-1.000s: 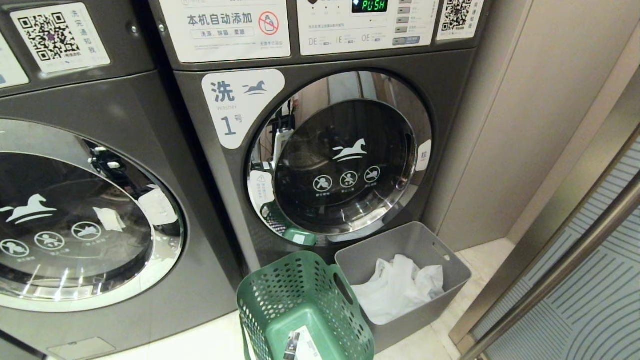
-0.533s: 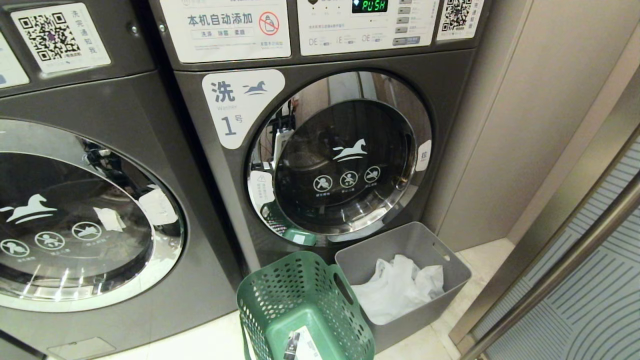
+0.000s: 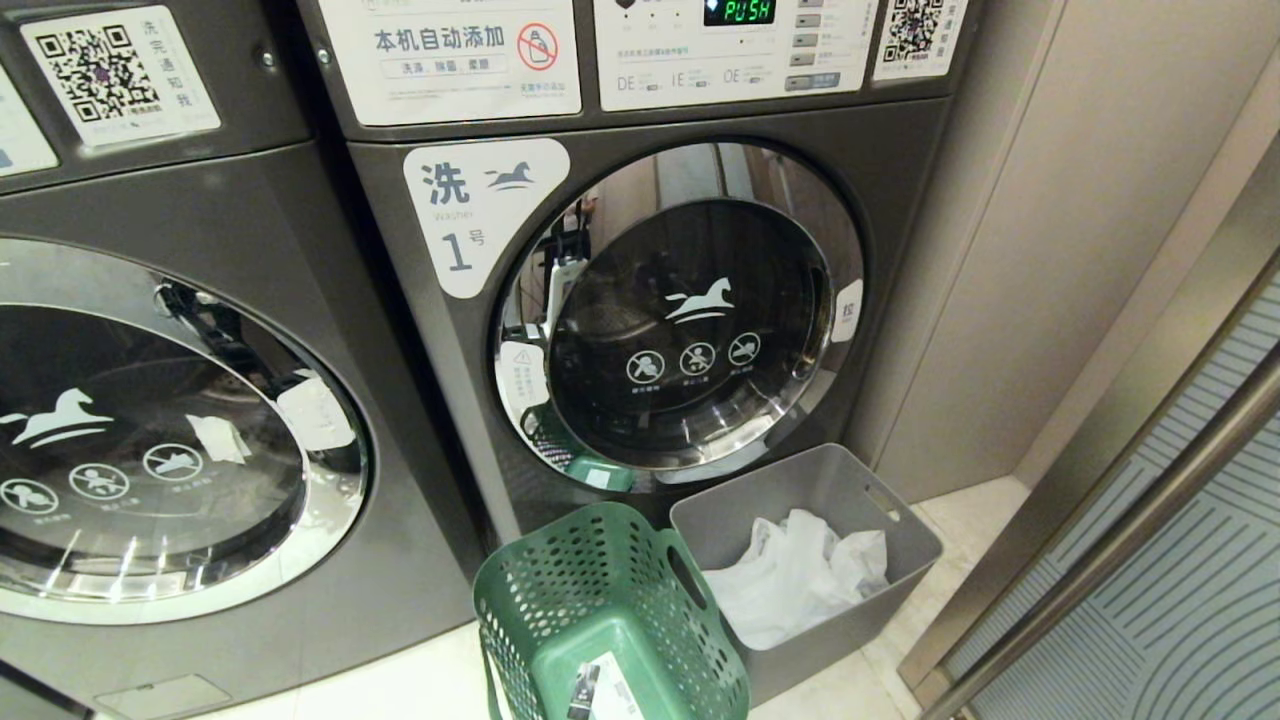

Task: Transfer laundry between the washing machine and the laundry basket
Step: Open the lid of the washing machine

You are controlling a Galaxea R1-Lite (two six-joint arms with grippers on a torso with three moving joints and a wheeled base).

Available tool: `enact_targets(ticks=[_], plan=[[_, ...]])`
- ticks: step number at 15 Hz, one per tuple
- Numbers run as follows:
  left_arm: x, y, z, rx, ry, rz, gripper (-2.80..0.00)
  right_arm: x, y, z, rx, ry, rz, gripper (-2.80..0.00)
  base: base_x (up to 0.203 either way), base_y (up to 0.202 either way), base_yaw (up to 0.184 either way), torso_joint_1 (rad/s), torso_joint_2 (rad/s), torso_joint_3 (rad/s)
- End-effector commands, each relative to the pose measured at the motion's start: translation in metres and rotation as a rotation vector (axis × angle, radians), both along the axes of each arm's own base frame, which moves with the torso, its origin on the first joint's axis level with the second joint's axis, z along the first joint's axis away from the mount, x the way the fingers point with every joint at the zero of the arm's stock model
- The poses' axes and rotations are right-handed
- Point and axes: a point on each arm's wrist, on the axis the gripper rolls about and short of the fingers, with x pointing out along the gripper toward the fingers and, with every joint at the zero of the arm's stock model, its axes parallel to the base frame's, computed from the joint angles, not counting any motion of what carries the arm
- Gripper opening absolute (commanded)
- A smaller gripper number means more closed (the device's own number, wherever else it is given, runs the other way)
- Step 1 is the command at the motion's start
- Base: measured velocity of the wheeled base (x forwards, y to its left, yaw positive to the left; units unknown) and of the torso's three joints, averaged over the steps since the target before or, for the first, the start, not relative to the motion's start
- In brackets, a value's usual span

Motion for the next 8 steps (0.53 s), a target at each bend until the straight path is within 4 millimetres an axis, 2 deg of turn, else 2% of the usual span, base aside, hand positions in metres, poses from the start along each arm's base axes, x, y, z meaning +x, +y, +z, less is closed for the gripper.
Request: enact_targets(ticks=[1,8], plan=[[0.017,0.0,-0.007,-0.01,0.099,0.007,-2.8,0.0,0.0,0.0,-0.001,0.001,0.001,-2.8,0.0,0.0,0.0,0.0,0.0,0.0],[0.031,0.001,-0.036,-0.007,0.267,0.048,-2.8,0.0,0.0,0.0,-0.001,0.001,0.001,-2.8,0.0,0.0,0.0,0.0,0.0,0.0]])
